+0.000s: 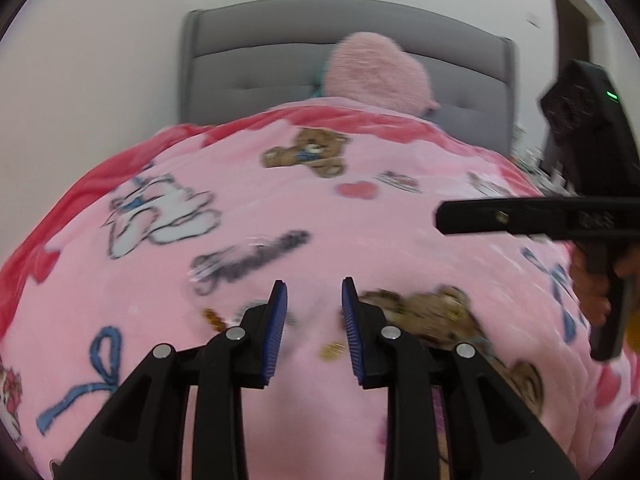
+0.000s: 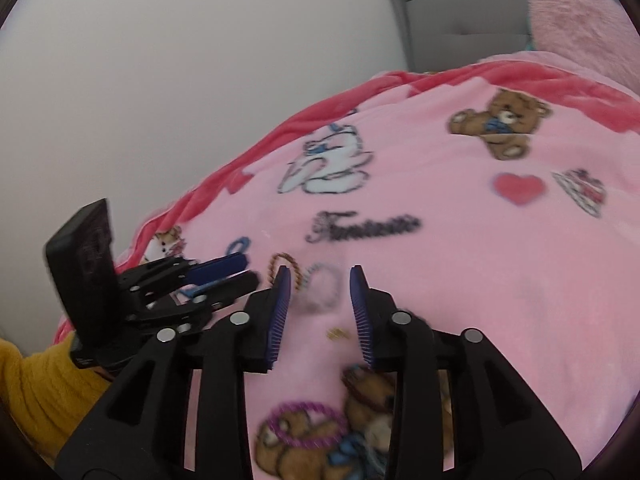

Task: Organize jewelry
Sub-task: 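Grasp the purple bead bracelet with the left tool while the right tool grasps the pale blue-green bracelet, then lift both bracelets, carry them over the clear box and open both tools, then grasp the dark red bead bracelet with the left tool while the right tool grasps the gold earrings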

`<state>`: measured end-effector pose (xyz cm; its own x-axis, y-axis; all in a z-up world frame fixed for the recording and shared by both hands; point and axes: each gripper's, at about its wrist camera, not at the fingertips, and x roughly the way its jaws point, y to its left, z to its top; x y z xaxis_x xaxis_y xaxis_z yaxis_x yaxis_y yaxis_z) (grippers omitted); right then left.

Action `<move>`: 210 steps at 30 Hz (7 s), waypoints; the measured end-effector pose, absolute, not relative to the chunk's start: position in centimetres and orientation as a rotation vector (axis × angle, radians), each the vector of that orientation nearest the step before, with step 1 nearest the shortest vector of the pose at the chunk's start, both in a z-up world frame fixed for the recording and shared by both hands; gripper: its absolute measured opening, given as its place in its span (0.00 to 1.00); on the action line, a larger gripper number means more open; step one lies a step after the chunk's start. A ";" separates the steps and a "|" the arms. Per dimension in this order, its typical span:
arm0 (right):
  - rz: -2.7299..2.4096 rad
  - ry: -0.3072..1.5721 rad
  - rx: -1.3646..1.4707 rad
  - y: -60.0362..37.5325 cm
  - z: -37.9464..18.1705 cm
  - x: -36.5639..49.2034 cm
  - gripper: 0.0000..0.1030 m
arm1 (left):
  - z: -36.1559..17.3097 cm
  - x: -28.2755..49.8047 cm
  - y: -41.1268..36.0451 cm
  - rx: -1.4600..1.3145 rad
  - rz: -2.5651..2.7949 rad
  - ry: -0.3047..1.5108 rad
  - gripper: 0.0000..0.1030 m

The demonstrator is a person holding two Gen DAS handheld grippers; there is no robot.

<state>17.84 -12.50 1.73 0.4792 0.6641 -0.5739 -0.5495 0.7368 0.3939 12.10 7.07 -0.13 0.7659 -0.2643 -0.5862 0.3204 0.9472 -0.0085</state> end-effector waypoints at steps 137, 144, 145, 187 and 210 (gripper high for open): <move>0.778 0.627 -0.009 -4.9 6.1 18.2 0.08 | 1.8 14.4 12.5 -0.159 -0.263 0.568 0.09; 0.818 0.658 -0.019 -2.1 4.9 20.0 0.08 | 0.2 15.8 13.9 -0.201 -0.244 0.577 0.09; 0.822 0.670 -0.033 -1.6 4.4 20.1 0.08 | -0.1 15.9 14.0 -0.196 -0.242 0.585 0.09; 0.761 0.720 0.099 -8.1 0.3 18.2 0.27 | -1.5 11.7 12.1 -0.091 -0.231 0.547 0.22; 0.436 0.890 0.012 -18.4 -7.8 17.3 0.30 | -8.2 11.8 -0.9 0.172 -0.467 0.776 0.43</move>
<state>17.28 -18.38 -7.79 0.5480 0.3731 -0.7487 -0.3633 0.9124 0.1887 11.75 -0.88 -8.16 0.6182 -0.3412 -0.7081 0.4654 0.8849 -0.0200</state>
